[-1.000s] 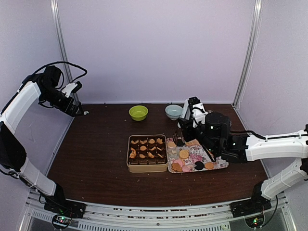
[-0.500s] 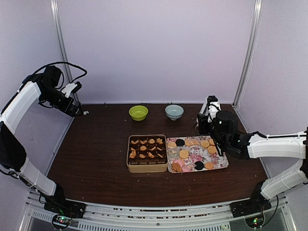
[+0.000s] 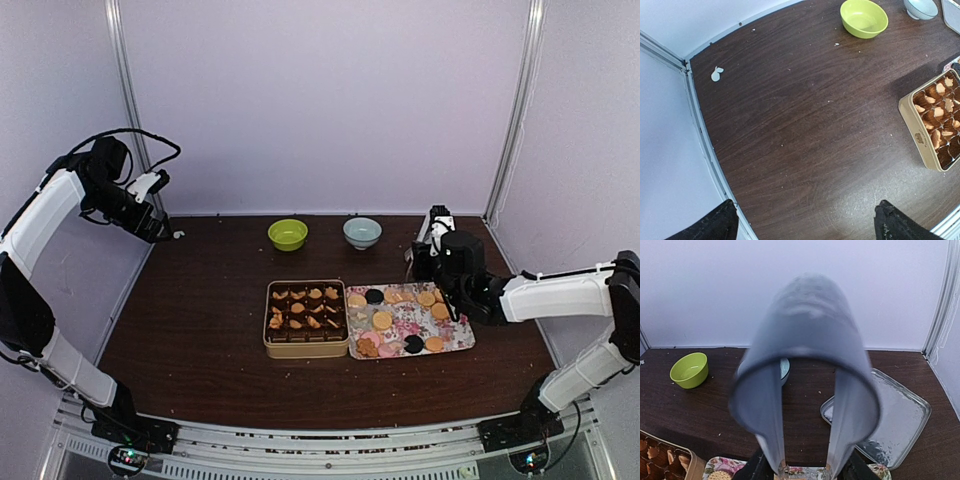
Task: Pack the cookies
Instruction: Pick up the fake cookies from the plate.
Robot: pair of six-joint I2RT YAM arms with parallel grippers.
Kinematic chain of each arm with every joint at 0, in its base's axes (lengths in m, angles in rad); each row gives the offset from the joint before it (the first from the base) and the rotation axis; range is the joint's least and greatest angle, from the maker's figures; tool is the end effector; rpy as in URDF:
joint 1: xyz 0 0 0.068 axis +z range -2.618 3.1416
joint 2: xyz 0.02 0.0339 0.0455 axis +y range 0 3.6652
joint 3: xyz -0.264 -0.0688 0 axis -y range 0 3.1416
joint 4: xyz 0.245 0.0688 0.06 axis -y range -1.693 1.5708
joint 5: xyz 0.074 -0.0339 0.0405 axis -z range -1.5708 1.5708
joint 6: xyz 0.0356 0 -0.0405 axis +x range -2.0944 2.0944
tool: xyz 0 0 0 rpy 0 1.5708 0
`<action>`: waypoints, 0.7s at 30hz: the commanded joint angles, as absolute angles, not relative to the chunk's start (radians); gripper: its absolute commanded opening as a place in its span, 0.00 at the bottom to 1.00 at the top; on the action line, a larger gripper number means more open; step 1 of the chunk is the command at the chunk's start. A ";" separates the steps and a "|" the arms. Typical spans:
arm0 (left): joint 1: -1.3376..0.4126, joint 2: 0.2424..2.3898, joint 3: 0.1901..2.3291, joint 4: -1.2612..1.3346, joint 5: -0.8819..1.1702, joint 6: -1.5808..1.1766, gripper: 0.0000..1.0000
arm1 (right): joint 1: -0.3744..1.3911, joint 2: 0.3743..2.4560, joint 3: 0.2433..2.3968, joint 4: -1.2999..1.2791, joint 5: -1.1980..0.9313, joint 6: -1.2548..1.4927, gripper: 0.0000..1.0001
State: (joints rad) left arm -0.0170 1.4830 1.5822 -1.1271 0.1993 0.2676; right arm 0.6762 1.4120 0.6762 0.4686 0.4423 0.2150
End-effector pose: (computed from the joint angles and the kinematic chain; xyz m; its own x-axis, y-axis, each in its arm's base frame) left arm 0.2908 -0.0120 0.3672 -0.7942 0.2727 -0.5431 0.3411 0.9397 -0.0269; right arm 0.2455 0.1775 0.2262 -0.2532 0.0441 -0.9664 -0.1941 0.9763 0.0954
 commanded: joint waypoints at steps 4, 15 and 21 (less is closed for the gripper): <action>-0.023 1.481 1.608 -1.115 0.212 0.275 0.98 | 0.617 1.369 0.645 0.493 0.454 0.234 0.42; -0.023 1.481 1.594 -1.115 0.224 0.276 0.98 | 0.619 1.375 0.622 0.586 0.264 0.276 0.43; -0.022 1.467 1.588 -1.114 0.221 0.278 0.98 | 0.630 1.410 0.660 0.566 0.271 0.258 0.43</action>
